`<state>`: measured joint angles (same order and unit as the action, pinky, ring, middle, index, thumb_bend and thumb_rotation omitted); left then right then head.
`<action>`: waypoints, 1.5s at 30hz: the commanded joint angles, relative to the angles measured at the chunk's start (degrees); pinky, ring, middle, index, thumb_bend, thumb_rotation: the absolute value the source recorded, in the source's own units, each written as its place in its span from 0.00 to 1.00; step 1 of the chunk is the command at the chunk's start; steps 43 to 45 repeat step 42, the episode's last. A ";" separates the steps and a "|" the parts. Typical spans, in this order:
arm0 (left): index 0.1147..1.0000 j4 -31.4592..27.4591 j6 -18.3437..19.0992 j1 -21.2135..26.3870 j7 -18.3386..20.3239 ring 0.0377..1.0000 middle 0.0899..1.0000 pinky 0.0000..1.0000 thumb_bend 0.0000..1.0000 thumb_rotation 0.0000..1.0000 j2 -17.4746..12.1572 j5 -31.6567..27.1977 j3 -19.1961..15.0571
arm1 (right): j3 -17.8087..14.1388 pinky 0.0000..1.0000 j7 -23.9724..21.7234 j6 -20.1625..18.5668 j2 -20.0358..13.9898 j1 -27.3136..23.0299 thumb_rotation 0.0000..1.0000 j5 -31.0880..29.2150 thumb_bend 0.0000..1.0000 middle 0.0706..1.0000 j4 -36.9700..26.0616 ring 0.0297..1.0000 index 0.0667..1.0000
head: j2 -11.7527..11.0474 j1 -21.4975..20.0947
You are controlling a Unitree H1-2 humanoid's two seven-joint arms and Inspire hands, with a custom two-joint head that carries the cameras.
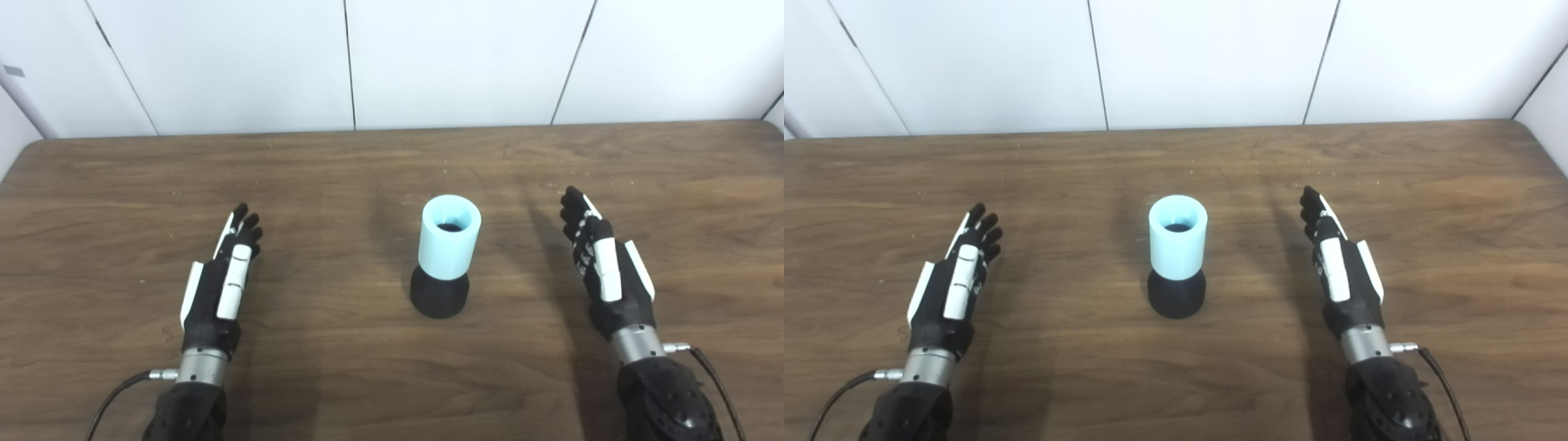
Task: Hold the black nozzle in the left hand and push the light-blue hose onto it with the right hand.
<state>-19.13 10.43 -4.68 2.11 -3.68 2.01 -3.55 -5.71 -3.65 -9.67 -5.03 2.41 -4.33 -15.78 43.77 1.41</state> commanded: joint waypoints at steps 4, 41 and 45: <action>0.95 -0.95 -2.83 1.44 -0.73 0.95 0.95 0.95 0.45 0.92 -0.17 -0.58 -0.72 | -0.31 1.00 0.85 0.26 0.11 -2.33 1.00 -0.75 0.53 0.96 -2.02 0.98 0.95 | -0.18 0.15; 0.94 3.21 -6.31 2.67 -1.16 0.94 0.94 0.94 0.46 0.90 -0.79 -0.98 -2.28 | -3.19 0.99 1.47 4.82 0.05 -2.73 1.00 -4.72 0.56 0.99 2.65 1.00 0.98 | -7.84 5.45; 0.93 3.22 -6.61 2.71 -1.16 0.94 0.94 0.94 0.46 0.90 -0.86 -1.11 -2.44 | -3.35 1.00 1.64 4.93 0.19 -2.63 1.00 -4.81 0.57 0.99 2.57 1.00 0.98 | -7.90 4.88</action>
